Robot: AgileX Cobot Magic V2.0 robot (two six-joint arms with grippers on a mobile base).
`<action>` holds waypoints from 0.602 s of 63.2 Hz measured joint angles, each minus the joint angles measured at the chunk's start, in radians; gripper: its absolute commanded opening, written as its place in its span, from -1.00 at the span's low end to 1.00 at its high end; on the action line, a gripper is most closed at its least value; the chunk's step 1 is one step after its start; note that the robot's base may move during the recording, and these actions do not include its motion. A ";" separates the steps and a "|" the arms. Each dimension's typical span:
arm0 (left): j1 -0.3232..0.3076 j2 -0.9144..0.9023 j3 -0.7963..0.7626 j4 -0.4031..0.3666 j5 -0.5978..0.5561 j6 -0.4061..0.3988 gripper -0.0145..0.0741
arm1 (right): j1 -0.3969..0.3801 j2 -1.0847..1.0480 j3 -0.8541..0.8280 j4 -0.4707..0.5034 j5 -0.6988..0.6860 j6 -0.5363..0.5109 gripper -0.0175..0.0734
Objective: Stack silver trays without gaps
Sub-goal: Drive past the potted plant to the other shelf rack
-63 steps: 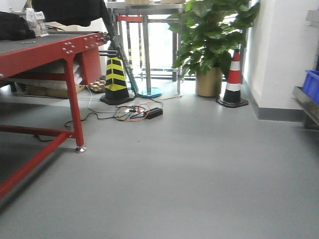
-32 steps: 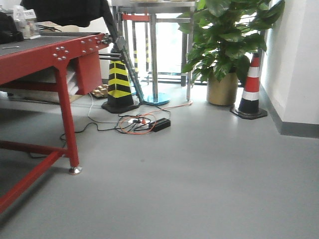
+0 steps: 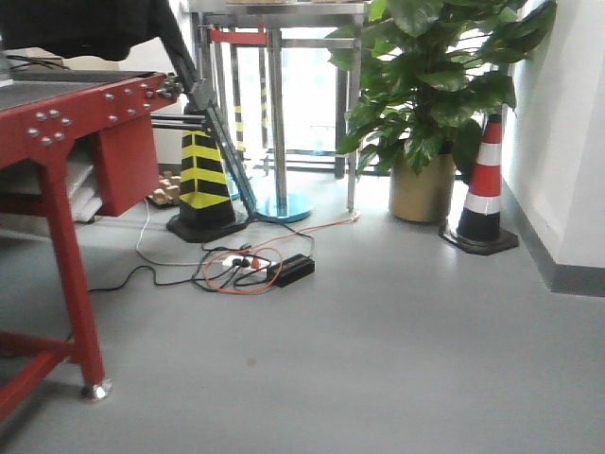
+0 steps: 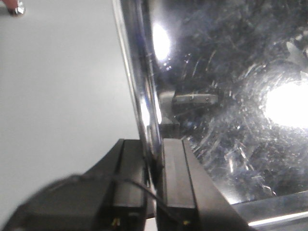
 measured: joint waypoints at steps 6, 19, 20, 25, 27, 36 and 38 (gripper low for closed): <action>0.000 0.000 0.000 0.000 0.000 0.000 -0.78 | 0.000 0.000 0.000 0.000 0.000 0.000 -0.49; 0.000 0.000 0.000 0.000 0.000 0.000 -0.78 | 0.000 0.000 0.000 -0.001 0.000 0.000 -0.49; 0.000 0.000 0.000 0.000 0.000 0.000 -0.78 | 0.000 0.000 0.000 -0.001 0.000 0.000 -0.49; 0.000 0.000 0.000 0.000 0.000 0.000 -0.78 | 0.000 0.000 0.000 -0.001 0.000 0.000 -0.49; 0.000 0.000 0.000 0.000 0.000 0.000 -0.78 | 0.000 0.000 0.000 -0.001 0.000 0.000 -0.49; 0.000 0.000 0.000 0.000 0.000 0.000 -0.78 | 0.000 0.000 0.000 -0.001 0.000 0.000 -0.49; 0.000 0.000 0.000 0.000 0.000 0.000 -0.78 | 0.000 0.000 0.000 -0.001 0.000 0.000 -0.49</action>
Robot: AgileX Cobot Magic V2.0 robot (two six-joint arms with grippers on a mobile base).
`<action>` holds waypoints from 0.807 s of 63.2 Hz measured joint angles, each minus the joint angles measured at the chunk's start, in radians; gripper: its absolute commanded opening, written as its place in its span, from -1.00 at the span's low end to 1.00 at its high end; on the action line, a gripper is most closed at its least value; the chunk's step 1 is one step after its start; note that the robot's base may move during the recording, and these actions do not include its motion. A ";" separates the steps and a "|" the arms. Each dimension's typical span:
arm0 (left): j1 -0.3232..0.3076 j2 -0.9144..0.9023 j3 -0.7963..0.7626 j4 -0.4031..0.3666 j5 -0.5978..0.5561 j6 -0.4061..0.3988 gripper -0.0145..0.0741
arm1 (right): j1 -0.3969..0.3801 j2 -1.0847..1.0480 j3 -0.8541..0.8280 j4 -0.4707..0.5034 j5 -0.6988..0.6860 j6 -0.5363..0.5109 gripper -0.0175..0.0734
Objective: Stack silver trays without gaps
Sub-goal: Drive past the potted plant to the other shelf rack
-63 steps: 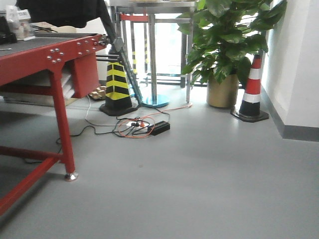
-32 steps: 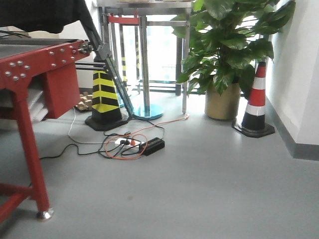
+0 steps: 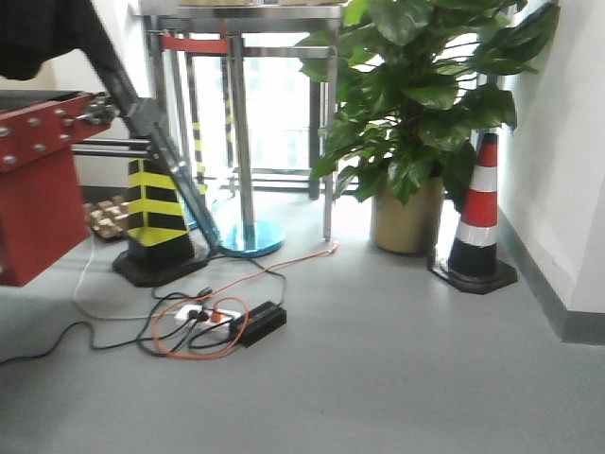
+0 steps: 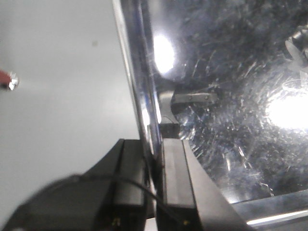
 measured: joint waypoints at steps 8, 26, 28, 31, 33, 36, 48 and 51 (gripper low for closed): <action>0.000 0.000 0.000 0.000 0.000 0.000 -0.78 | 0.000 0.000 0.000 0.000 0.000 0.000 -0.49; 0.000 0.000 0.000 0.000 0.000 0.000 -0.78 | 0.000 0.000 0.000 0.000 0.000 0.000 -0.49; 0.000 0.000 0.000 0.000 0.000 0.000 -0.78 | 0.000 0.000 0.000 0.000 0.000 0.000 -0.49; 0.000 0.000 0.000 0.000 0.000 0.000 -0.78 | 0.000 0.000 0.000 0.000 0.000 0.000 -0.49; 0.000 0.000 0.000 0.000 0.000 0.000 -0.78 | 0.000 0.000 0.000 0.000 0.000 0.000 -0.49; 0.000 0.000 0.000 0.000 0.000 0.000 -0.78 | 0.000 0.000 0.000 0.000 0.000 0.000 -0.49; 0.000 0.000 0.000 0.000 0.000 0.000 -0.78 | 0.000 0.000 0.000 0.000 0.000 0.000 -0.49; 0.000 0.000 0.000 0.000 0.000 -0.001 -0.78 | 0.000 0.000 0.000 0.000 0.000 0.000 -0.49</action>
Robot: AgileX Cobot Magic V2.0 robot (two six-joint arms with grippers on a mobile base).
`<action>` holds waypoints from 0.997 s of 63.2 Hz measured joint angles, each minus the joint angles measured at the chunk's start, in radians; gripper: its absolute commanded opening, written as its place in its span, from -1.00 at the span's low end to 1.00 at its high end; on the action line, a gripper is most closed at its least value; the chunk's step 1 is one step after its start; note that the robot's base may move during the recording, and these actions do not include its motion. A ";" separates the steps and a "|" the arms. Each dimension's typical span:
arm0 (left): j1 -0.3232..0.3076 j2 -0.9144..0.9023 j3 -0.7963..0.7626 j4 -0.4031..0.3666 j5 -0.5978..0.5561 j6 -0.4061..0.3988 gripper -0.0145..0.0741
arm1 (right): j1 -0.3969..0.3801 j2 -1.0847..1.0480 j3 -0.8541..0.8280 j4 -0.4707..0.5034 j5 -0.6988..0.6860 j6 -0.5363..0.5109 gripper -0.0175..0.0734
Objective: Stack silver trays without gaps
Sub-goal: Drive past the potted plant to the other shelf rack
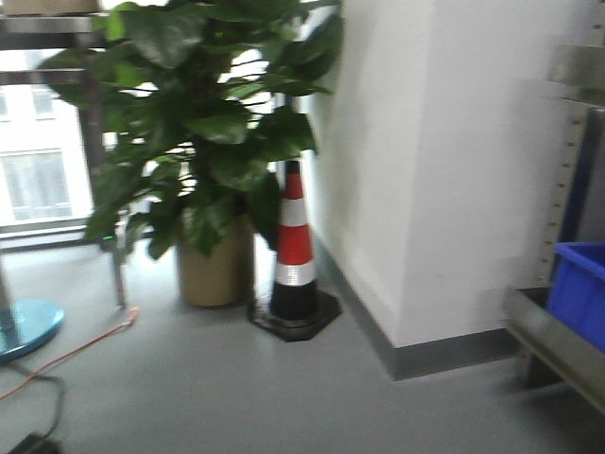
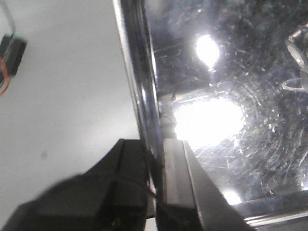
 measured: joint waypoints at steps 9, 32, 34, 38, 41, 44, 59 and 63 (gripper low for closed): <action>0.000 0.000 0.000 0.000 0.000 0.000 -0.78 | 0.000 0.000 0.000 0.000 0.000 0.000 -0.49; 0.000 0.000 0.000 0.000 0.000 -0.002 -0.78 | 0.000 0.000 0.000 0.000 0.000 0.000 -0.49; 0.000 0.000 0.000 0.000 0.000 -0.002 -0.78 | 0.000 0.000 0.000 0.000 0.000 0.000 -0.49; 0.000 0.000 0.000 0.000 0.000 -0.002 -0.78 | 0.000 0.000 0.000 0.000 0.000 0.000 -0.49; 0.000 0.000 0.000 0.000 0.000 -0.002 -0.78 | 0.000 0.000 0.000 0.000 0.000 0.000 -0.49; 0.000 0.000 0.000 0.000 0.000 -0.002 -0.78 | 0.000 0.000 0.000 0.000 0.000 0.000 -0.49; 0.000 0.000 0.000 0.000 0.000 -0.002 -0.78 | 0.000 0.000 0.000 0.000 0.000 0.000 -0.49; 0.000 0.000 0.000 -0.001 0.000 -0.002 -0.78 | 0.000 0.000 0.000 0.000 0.000 0.000 -0.49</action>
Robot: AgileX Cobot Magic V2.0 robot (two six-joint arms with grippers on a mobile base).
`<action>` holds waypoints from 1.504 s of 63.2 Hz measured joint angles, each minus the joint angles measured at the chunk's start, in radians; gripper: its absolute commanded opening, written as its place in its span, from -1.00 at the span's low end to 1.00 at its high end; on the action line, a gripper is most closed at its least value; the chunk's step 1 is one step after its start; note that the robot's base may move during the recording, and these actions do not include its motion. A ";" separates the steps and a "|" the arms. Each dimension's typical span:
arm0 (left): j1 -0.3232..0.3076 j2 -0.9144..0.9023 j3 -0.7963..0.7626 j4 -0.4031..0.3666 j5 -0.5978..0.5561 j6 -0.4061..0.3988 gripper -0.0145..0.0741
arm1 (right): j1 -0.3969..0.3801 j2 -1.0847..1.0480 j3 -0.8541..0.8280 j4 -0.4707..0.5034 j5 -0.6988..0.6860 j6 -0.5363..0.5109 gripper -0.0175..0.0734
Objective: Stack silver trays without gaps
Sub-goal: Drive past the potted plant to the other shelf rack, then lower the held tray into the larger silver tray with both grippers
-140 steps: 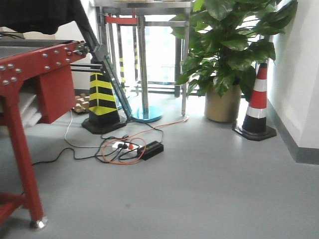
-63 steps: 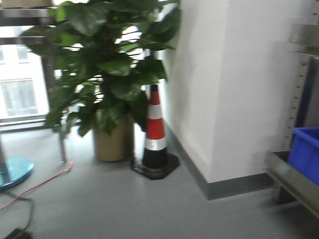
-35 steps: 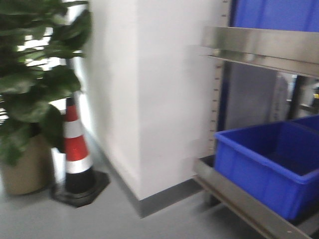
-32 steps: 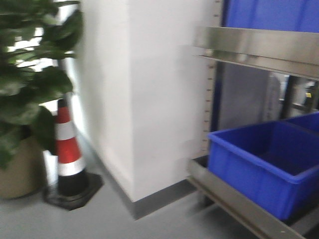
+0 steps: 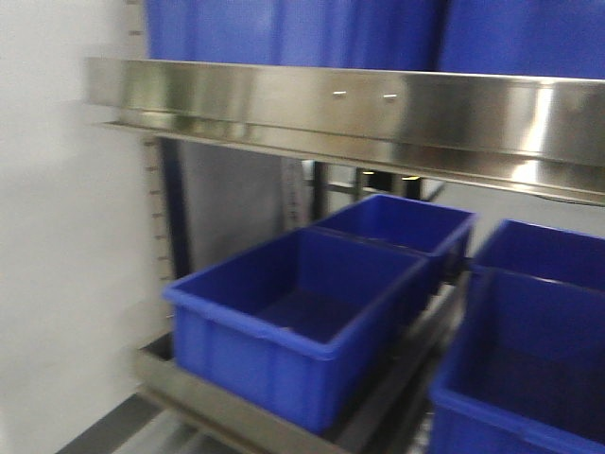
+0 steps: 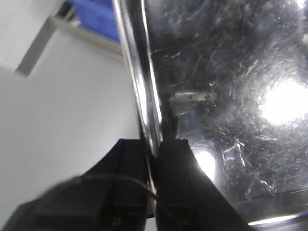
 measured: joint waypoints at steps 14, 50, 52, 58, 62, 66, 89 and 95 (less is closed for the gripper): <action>0.000 0.000 0.000 0.000 0.000 -0.002 -0.78 | 0.000 0.000 0.000 0.000 0.000 0.000 -0.49; 0.000 0.000 0.000 -0.002 0.000 -0.002 -0.78 | 0.000 0.000 0.000 -0.002 0.000 0.000 -0.49; 0.000 0.000 0.000 -0.002 0.000 -0.002 -0.78 | 0.000 0.000 0.000 -0.002 0.000 0.000 -0.49; 0.000 0.000 0.000 -0.002 0.000 -0.002 -0.78 | 0.000 0.000 0.000 -0.002 0.000 0.000 -0.49; 0.000 0.000 0.000 -0.002 0.000 -0.002 -0.78 | 0.000 0.000 0.000 -0.002 0.000 0.000 -0.49; 0.000 0.000 0.000 -0.002 0.000 -0.002 -0.78 | 0.000 0.000 0.000 -0.002 0.000 0.000 -0.49; 0.000 0.000 0.000 -0.002 0.000 -0.002 -0.78 | 0.000 0.000 0.000 -0.002 0.000 0.000 -0.49; 0.000 0.000 0.000 -0.002 0.000 -0.002 -0.78 | 0.000 0.000 0.000 -0.002 0.000 0.000 -0.49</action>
